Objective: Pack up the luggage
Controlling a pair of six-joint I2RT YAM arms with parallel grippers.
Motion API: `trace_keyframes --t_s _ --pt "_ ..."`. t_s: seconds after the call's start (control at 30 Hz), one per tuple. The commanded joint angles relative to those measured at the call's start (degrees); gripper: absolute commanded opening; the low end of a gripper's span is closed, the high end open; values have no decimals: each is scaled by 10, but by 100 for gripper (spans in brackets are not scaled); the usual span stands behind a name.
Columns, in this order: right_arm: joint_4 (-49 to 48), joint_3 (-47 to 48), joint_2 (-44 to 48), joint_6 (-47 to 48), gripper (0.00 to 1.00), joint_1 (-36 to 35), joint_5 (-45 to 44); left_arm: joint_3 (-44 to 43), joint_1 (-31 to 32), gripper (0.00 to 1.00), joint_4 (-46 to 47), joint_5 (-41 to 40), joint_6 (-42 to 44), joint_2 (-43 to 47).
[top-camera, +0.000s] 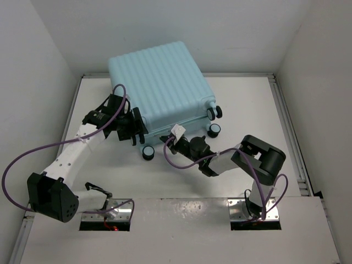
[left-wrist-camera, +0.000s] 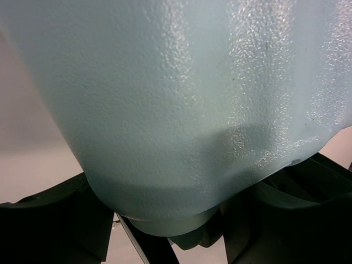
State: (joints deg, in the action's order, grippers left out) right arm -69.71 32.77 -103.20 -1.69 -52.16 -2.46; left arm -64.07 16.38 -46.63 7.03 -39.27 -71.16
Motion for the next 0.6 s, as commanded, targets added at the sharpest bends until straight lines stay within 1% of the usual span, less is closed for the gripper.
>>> trace_keyframes --t_s 0.0,0.13,0.3,0.33,0.37,0.43,0.47,0.5,0.53,0.57 --pt "-222 -35 51 33 0 55 -102 -4 -36 5 -18 -91 18 -18" --pt "-217 -53 58 36 0 67 -99 -4 -43 5 -18 -91 18 -18" --pt "-222 -47 49 21 0 74 -68 -4 -43 5 -18 -91 18 -18" --pt "-225 -46 45 -7 0 75 -52 -4 -43 5 -18 -91 18 -18" --pt "-226 -43 43 -14 0 75 -45 -4 -43 5 -18 -91 18 -18" --pt "-227 -43 42 -52 0 80 14 -4 -43 5 -18 -91 18 -18" --pt "-232 -49 45 -78 2 81 22 -4 -43 7 -18 -91 18 -18" --pt "-228 -50 51 -104 9 82 75 -4 -43 8 -18 -91 23 -18" --pt "-227 -53 52 -121 29 80 87 -4 -43 9 -18 -86 24 -18" --pt "-228 -57 59 -132 35 80 97 -4 -43 9 -18 -86 24 -18"
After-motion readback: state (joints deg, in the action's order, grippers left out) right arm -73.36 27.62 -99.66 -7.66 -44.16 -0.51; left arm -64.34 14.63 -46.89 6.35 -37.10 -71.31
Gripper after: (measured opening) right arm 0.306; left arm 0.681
